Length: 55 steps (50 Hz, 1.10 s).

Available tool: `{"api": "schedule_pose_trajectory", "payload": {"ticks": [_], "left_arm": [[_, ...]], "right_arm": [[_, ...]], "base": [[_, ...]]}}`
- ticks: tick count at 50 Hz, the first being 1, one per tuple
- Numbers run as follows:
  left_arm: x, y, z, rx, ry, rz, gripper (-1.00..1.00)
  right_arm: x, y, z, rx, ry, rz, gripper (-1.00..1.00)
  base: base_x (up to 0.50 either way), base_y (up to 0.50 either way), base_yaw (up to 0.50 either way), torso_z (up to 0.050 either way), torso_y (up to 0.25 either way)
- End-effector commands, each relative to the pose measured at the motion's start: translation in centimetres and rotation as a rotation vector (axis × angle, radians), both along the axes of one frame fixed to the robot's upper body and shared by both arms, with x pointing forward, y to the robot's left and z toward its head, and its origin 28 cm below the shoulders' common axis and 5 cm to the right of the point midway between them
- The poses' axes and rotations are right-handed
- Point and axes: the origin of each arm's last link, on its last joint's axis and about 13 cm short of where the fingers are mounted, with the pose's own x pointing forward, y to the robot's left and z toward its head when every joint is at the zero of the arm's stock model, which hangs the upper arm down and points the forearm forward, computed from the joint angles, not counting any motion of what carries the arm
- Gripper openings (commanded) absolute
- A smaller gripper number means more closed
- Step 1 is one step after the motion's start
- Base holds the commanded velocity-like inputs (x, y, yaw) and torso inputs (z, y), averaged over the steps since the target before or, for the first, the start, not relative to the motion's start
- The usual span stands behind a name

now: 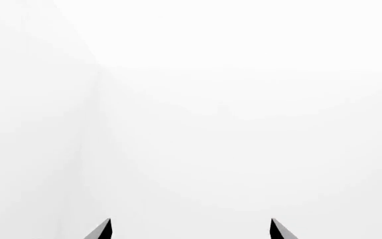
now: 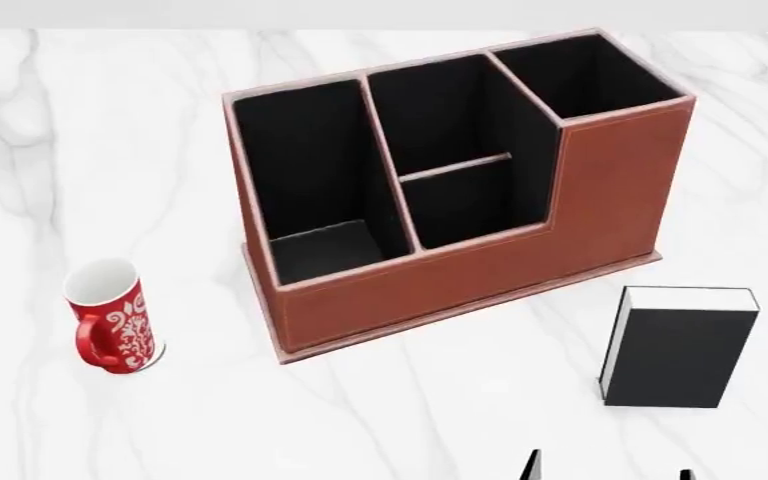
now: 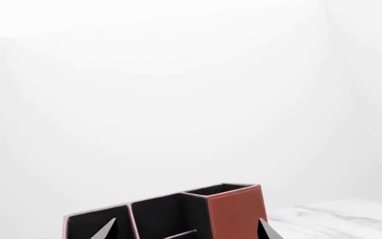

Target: Pick up the book and place it in the back compartment of the caddy.

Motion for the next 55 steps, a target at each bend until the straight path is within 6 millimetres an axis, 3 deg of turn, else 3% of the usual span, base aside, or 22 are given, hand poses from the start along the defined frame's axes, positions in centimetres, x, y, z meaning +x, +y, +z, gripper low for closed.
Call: {"api": "schedule_pose_trajectory", "payload": {"ticks": [1, 55], "left_arm": [[0.11, -0.02, -0.03, -0.001, 0.009, 0.002, 1.00], [0.20, -0.01, -0.13, -0.001, 0.017, 0.001, 1.00]], "right_arm": [[0.04, 0.02, -0.01, 0.001, 0.004, 0.002, 1.00], [0.17, -0.02, -0.07, 0.010, 0.018, 0.008, 1.00]], "base": [[0.00, -0.07, 0.00, 0.000, 0.000], [-0.03, -0.17, 0.00, 0.000, 0.000]]}}
